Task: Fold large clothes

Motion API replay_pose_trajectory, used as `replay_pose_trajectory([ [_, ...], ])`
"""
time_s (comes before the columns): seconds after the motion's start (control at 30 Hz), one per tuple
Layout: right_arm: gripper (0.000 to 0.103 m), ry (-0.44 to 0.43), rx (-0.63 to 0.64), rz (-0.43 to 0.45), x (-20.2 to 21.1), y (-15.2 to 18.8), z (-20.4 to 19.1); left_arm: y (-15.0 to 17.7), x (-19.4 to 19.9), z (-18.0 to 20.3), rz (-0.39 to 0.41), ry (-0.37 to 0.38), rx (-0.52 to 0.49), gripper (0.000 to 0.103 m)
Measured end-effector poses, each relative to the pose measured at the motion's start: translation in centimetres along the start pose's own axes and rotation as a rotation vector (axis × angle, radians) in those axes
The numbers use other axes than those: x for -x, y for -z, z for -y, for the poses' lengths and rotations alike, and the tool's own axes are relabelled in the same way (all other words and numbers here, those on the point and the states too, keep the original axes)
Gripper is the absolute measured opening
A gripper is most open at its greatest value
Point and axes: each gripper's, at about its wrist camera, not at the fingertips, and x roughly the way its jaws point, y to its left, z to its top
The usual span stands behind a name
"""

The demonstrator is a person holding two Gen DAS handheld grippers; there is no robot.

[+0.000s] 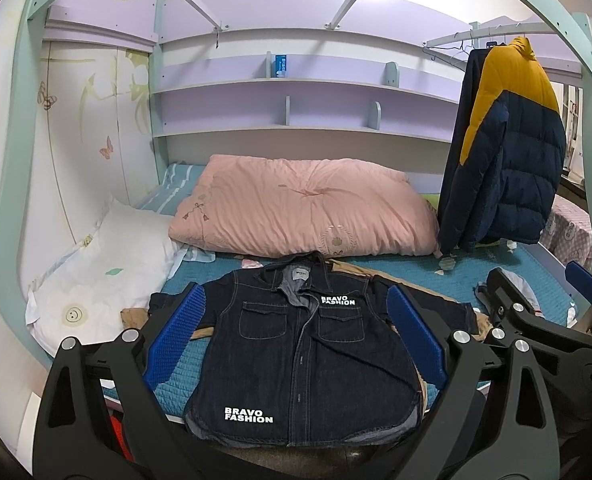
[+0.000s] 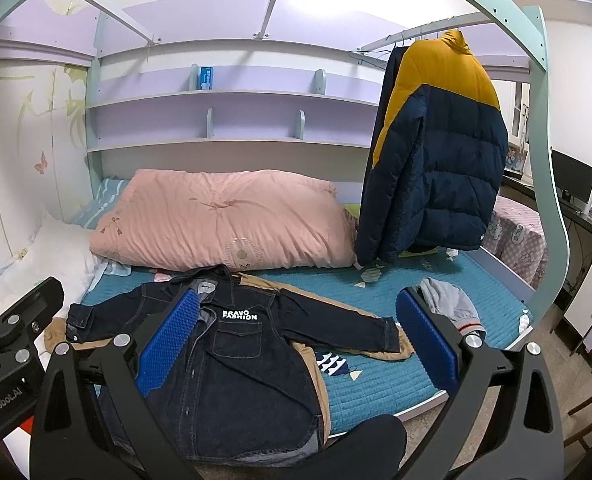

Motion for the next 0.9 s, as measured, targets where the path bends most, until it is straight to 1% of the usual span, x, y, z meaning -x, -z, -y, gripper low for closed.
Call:
replay_pose_trajectory([
  [0.9,0.095,0.012,0.01,0.002,-0.24,0.38,-0.26,0.3,-0.29,0.32,-0.002,0.011,0.002,0.093],
])
